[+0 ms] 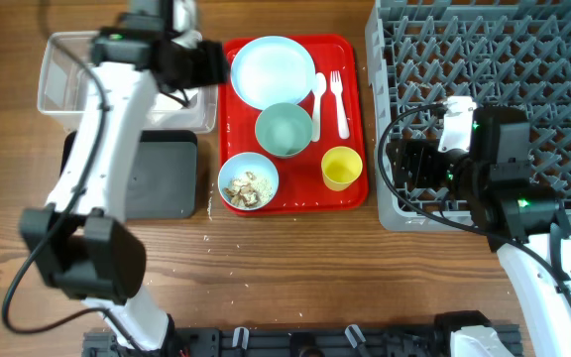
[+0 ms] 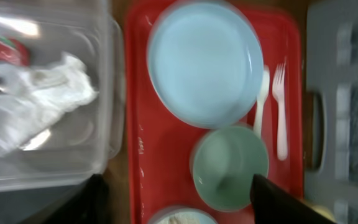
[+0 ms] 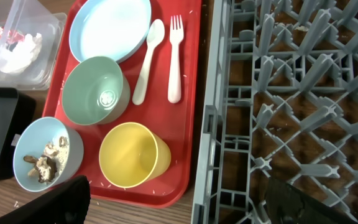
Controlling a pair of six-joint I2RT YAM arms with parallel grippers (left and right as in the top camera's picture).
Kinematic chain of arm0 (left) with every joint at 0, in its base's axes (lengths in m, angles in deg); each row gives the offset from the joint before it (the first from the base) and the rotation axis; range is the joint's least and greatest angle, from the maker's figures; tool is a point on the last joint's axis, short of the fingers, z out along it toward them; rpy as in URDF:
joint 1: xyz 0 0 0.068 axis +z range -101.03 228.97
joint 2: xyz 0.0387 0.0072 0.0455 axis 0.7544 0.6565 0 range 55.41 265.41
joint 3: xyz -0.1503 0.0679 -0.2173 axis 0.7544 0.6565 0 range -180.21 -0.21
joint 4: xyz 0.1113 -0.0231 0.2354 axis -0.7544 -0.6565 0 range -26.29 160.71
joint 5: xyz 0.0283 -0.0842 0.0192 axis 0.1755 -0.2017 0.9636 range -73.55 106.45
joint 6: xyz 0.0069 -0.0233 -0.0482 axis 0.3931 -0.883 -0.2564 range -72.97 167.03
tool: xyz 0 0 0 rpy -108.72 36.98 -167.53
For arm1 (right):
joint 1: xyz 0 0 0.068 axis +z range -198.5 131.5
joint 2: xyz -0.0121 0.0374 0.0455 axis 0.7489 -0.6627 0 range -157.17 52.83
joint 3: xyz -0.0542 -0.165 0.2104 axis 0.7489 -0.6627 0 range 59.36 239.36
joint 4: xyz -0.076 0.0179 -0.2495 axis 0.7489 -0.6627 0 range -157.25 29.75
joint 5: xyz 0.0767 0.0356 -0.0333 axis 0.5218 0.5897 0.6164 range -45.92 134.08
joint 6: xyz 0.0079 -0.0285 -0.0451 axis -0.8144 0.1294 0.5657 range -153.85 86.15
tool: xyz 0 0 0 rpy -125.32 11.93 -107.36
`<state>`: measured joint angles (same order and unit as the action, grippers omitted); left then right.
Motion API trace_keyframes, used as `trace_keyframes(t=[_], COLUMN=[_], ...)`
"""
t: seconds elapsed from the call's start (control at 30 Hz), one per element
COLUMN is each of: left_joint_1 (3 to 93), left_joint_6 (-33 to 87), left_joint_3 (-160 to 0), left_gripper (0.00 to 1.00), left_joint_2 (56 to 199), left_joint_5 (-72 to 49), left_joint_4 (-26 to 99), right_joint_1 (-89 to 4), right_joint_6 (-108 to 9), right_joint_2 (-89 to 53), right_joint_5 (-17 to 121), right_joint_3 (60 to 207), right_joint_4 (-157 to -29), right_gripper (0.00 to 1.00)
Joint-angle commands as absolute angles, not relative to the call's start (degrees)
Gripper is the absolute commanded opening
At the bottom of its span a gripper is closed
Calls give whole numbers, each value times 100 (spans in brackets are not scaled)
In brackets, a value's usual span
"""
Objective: Sort waste into correct bins and load items into the dishwasher rack
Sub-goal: 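Grasp the bowl of food scraps with the left gripper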
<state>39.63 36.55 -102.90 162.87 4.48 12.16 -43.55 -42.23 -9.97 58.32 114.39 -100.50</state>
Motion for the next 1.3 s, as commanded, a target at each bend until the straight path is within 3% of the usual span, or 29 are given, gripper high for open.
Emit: trace_keyframes(t=[0.0, 0.23, 0.47, 1.03, 1.17, 1.27], left_joint_1=[3589, 2863, 2009, 1757, 1757, 1757], left_joint_6=[3801, 3154, 2811, 2855, 2855, 2850], left_joint_3=[-10249, -10091, -8861, -7348, -7326, -7326], left_gripper=[69, 68, 61, 30, 20, 4], left_joint_2=[16505, 16503, 16505, 16505, 16505, 16505], left_joint_5=[295, 297, 802, 990, 990, 988], left_joint_4=[692, -257, 576, 2377, 2359, 2346], right_joint_1=[-4331, -4331, -4331, -4331, -4331, -4331], right_joint_6=[-4298, -4298, -4300, -4304, -4304, -4302], right_joint_2=[-1045, -1052, -1071, -1082, -1124, -1172], right_joint_5=[5743, 5743, 5743, 5743, 5743, 5743], right_joint_3=[11570, 11570, 11570, 11548, 11546, 11535], right_joint_4=[-10039, -10034, -10041, -10104, -10102, -10102], right_gripper=[91, 92, 92, 92, 92, 92])
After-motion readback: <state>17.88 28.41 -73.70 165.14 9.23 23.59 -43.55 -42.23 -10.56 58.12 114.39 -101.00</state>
